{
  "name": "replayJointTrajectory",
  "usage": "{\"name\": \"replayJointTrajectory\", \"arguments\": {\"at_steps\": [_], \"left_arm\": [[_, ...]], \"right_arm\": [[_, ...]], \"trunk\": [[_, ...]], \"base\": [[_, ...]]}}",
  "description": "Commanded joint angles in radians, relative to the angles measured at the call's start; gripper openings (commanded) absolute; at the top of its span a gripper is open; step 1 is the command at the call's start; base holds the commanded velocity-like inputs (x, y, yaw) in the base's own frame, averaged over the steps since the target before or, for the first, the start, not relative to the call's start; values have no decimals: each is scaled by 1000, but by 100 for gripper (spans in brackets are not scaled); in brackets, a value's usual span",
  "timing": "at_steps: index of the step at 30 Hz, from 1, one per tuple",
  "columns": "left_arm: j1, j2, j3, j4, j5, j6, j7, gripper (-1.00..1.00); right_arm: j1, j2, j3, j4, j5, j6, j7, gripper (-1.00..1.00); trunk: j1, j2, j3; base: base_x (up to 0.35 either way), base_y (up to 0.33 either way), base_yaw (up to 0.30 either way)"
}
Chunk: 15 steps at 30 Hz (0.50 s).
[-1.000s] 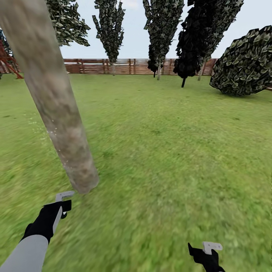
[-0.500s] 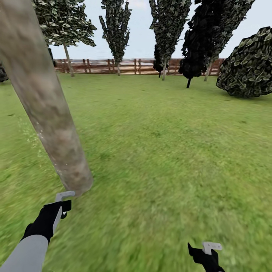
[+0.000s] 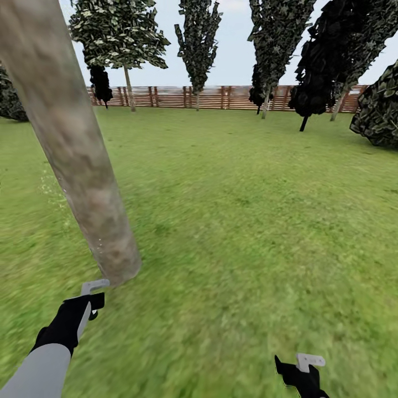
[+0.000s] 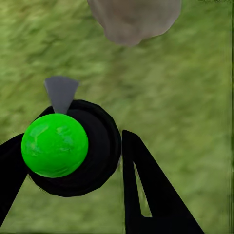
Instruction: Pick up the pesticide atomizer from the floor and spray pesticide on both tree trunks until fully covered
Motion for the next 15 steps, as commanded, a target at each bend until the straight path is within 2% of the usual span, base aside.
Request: {"name": "replayJointTrajectory", "arguments": {"at_steps": [1,8,15], "left_arm": [[0,0,0,0,0,0,0,-100],[0,2,0,0,0,0,0,-100],[0,-2,1,0,0,0,0,-100]], "right_arm": [[0,0,0,0,-1,0,0,100],[0,-2,0,0,-1,-1,-1,100],[0,-1,0,0,-1,-1,-1,100]], "trunk": [[0,0,0],[0,0,0],[0,0,0]], "base": [[165,-296,47],[165,-294,24],[165,-256,256]]}}
